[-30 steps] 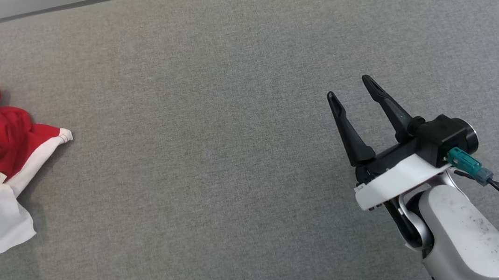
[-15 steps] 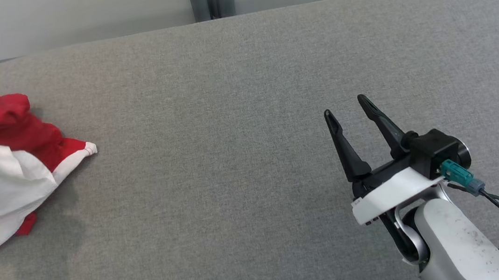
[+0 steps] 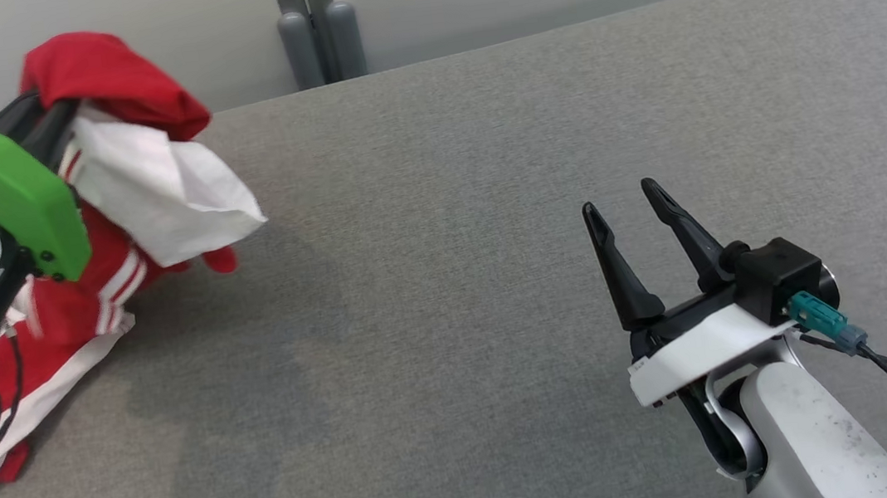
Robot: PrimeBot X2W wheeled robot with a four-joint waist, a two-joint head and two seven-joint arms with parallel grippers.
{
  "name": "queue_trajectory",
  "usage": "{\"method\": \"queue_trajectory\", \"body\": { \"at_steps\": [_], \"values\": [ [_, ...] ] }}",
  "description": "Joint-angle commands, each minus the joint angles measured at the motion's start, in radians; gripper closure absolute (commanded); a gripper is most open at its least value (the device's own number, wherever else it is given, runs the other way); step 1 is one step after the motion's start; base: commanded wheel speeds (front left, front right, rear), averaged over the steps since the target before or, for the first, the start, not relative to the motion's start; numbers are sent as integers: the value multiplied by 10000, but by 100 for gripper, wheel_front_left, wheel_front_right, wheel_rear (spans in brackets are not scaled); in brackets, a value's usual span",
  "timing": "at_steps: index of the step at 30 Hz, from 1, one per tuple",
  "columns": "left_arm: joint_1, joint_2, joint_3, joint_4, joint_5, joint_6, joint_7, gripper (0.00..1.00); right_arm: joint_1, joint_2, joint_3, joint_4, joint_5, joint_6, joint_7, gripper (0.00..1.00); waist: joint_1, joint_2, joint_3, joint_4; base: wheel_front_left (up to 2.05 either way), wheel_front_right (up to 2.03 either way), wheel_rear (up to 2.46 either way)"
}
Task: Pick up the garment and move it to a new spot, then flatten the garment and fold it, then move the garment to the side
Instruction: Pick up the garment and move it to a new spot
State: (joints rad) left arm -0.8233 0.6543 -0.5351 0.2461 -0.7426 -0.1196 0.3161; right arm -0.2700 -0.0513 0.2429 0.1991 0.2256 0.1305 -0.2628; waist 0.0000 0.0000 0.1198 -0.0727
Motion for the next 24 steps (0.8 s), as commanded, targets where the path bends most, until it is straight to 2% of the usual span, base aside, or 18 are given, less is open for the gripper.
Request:
{"method": "queue_trajectory", "body": {
  "at_steps": [1, 7, 12, 17, 24],
  "values": [
    [-167, -76, -45, -423, 85, 135, 42, 100, 135, -12, -63, -26, 9, 5, -31, 0, 0, 0, -125, -449, 0, 0, 0],
    [178, -492, -170, -2119, 125, 715, 12, 100, 93, -3, -205, -127, 93, 5, -31, 0, 0, 0, -34, -1040, 0, 0, 0],
    [1028, -862, -384, -2458, 33, 1090, -275, 100, 75, 6, -255, -195, 208, 5, -31, 0, 0, 0, 111, -1362, 0, 0, 0],
    [2413, -1552, -700, -1508, -53, 1304, -1387, 100, 71, 6, -279, -209, 291, 5, -31, 0, 0, 0, 215, -1533, 0, 0, 0],
    [3327, -2801, -1201, 1163, 176, 1122, -3161, 100, -29, 5, -270, -153, 256, 5, -31, 0, 0, 0, 290, -1552, 0, 0, 0]
  ]
}}
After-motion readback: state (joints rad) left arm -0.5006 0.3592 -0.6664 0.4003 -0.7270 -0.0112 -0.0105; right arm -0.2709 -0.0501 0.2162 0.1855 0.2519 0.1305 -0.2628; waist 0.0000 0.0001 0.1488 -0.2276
